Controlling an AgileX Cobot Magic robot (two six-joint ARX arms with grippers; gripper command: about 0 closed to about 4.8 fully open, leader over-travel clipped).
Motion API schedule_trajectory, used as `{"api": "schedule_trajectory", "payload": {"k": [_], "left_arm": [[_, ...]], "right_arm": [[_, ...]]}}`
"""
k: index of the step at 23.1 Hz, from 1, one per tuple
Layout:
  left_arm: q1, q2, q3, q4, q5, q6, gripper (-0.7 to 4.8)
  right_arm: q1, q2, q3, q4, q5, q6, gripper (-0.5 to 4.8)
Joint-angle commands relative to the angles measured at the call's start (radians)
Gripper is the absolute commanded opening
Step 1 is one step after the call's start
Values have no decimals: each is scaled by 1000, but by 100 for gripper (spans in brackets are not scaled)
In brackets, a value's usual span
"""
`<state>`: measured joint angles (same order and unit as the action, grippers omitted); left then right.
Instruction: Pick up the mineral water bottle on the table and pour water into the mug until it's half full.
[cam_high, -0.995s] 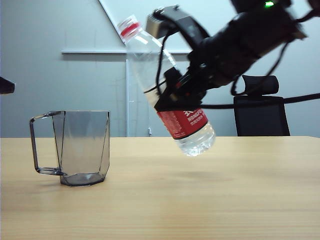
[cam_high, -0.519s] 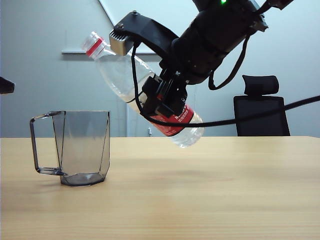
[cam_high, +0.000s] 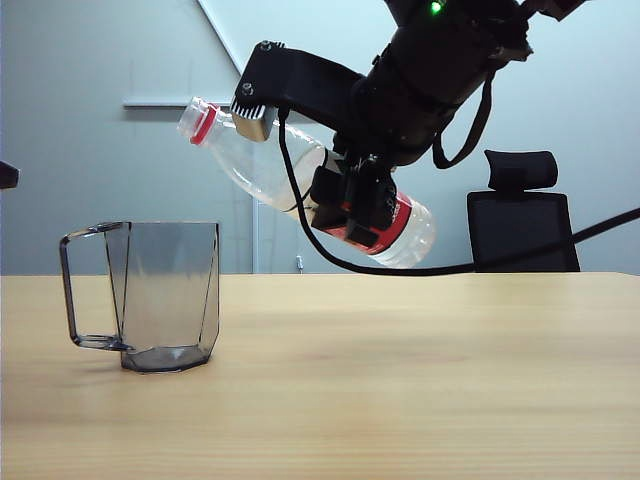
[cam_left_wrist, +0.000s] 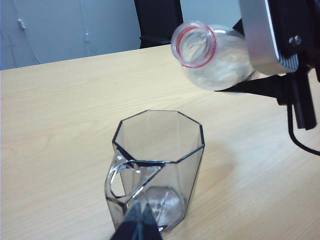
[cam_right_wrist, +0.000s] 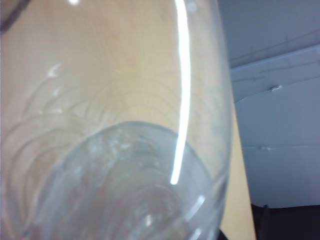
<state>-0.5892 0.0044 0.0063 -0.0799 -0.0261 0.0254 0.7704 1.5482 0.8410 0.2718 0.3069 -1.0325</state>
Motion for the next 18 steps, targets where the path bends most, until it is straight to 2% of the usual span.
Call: {"api": "schedule_trajectory", "payload": {"k": [1,5,18], "left_arm": [[-1,2,3,7,4,-3,-2],[-2,2,3,6,4,-3,-2],[-2,2,3,6,4,-3,-2]], "right_arm": [[2,2,13,90,18,-61,268],[2,28,23,105,39,-127,268],[2,63,62,107,63,-226,268]]}}
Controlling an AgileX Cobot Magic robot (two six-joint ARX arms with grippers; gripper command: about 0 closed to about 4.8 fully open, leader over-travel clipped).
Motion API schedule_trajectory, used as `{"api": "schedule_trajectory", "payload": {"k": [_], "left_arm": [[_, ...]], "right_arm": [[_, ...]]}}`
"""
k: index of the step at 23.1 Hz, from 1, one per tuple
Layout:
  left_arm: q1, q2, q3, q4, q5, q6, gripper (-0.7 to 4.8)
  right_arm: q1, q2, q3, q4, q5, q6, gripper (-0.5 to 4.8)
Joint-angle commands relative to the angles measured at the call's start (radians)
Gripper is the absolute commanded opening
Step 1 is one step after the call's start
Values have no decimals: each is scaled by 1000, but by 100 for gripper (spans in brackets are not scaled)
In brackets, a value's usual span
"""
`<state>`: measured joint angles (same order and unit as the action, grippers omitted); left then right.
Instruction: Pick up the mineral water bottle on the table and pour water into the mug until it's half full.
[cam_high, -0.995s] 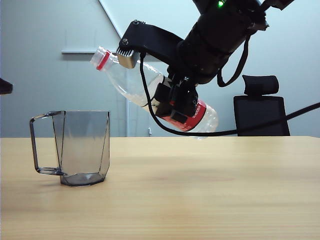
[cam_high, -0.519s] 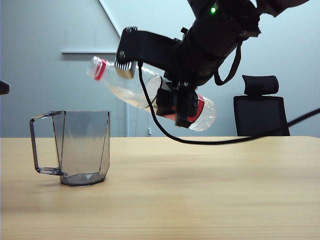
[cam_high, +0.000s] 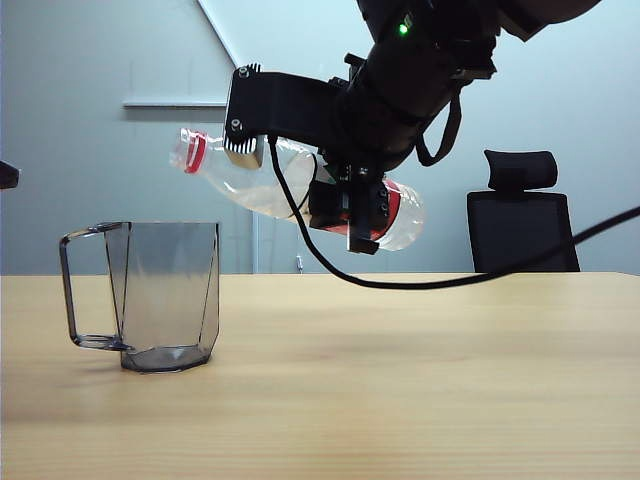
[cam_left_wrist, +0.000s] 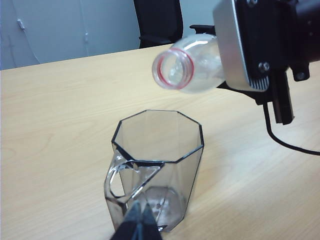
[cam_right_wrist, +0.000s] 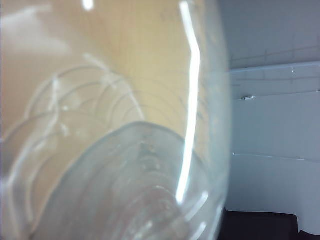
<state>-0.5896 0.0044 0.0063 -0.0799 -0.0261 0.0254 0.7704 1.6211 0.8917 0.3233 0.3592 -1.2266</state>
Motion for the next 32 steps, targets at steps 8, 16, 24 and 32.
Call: {"api": "schedule_trajectory", "payload": {"k": [8,16,24,32], "left_arm": [[-1,2,3,6,4,-3,-2],[-1,2,3,6,4,-3,-2],[-1,2,3,6,4,-3,-2],[-1,2,3,6,4,-3,-2]], "right_arm": [[8,-10,11,76,70,-129,268],[14,-10,11,100,118,-207,268],[15,-10,11,101,141,-257,268],[15,-10,11,101,163,-270,268]]}}
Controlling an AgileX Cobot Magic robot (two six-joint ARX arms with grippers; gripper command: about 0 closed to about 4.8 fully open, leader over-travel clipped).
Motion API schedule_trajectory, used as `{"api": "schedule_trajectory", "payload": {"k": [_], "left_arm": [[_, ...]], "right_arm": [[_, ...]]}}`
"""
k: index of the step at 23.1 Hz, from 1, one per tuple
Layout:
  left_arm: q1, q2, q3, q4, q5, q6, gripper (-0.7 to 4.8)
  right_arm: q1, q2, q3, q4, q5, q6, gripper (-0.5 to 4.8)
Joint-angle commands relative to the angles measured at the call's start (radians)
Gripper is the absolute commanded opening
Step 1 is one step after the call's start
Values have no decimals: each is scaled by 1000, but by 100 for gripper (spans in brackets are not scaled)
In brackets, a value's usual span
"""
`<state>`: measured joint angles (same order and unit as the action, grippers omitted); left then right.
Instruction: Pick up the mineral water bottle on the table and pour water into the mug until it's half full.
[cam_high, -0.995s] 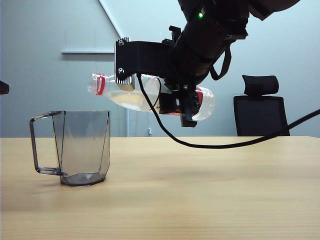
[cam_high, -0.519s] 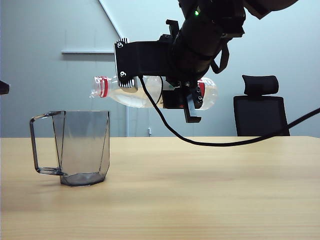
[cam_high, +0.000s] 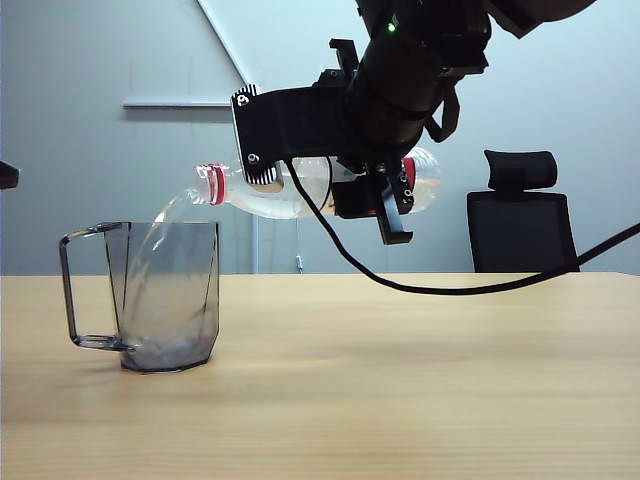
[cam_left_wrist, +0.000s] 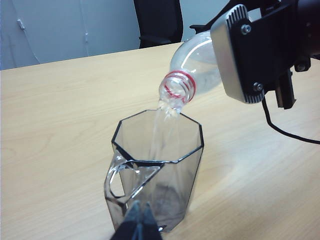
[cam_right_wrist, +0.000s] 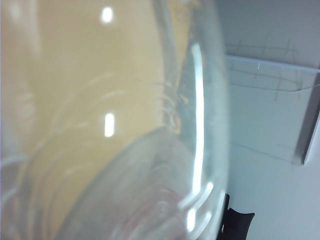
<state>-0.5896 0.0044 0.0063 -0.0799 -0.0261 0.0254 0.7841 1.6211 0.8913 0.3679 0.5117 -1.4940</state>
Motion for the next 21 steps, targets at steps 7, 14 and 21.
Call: {"api": "schedule_trajectory", "payload": {"k": [7,14,21], "left_arm": [[-1,2,3,6,4,-3,-2],[-1,2,3,6,4,-3,-2],[-1,2,3,6,4,-3,-2]], "right_arm": [[2,-10,11,56,13,-3,268],[2,-10,11,57,23,-33,268],[2,-10,11,57,30,-32,268]]}}
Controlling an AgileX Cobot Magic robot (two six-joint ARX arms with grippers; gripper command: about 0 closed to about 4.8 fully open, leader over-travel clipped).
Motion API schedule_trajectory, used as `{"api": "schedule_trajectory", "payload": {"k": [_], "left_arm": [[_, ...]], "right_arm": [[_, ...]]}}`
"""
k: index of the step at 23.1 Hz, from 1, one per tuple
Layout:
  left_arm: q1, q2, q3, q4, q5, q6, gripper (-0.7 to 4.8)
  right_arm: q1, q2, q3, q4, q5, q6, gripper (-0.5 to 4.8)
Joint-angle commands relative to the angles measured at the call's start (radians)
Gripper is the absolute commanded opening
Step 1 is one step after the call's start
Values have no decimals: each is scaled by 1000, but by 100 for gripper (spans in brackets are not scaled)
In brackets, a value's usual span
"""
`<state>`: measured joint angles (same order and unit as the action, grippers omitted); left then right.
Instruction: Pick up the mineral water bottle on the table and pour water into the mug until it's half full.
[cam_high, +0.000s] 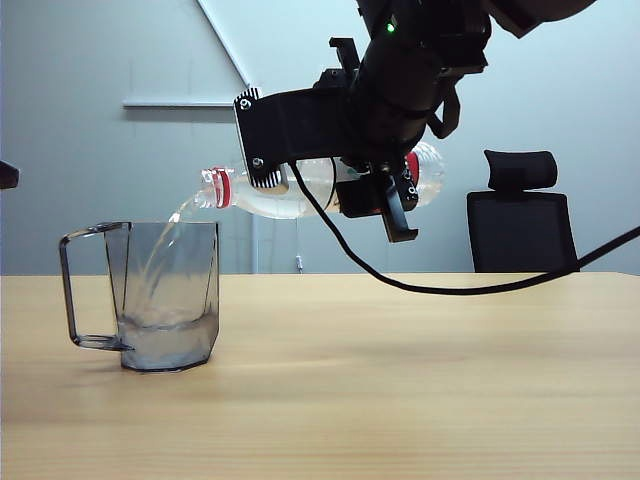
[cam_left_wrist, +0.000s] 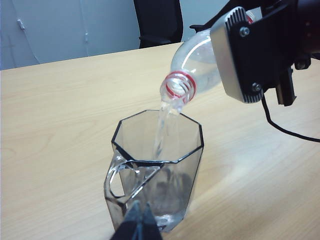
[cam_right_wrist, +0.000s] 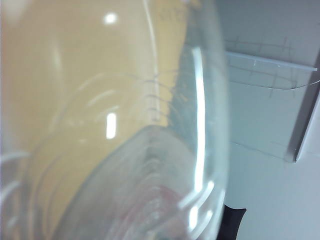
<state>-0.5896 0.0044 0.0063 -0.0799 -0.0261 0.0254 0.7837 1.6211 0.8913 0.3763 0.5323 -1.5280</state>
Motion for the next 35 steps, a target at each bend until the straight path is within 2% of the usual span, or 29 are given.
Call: {"api": "schedule_trajectory", "payload": {"k": [1,35], "left_arm": [[-1,2,3,6,4,-3,-2],[-1,2,3,6,4,-3,-2]], "right_arm": [[2,-10,11,49,9,2,268],[2,-10,11,47,8,18,269]]}}
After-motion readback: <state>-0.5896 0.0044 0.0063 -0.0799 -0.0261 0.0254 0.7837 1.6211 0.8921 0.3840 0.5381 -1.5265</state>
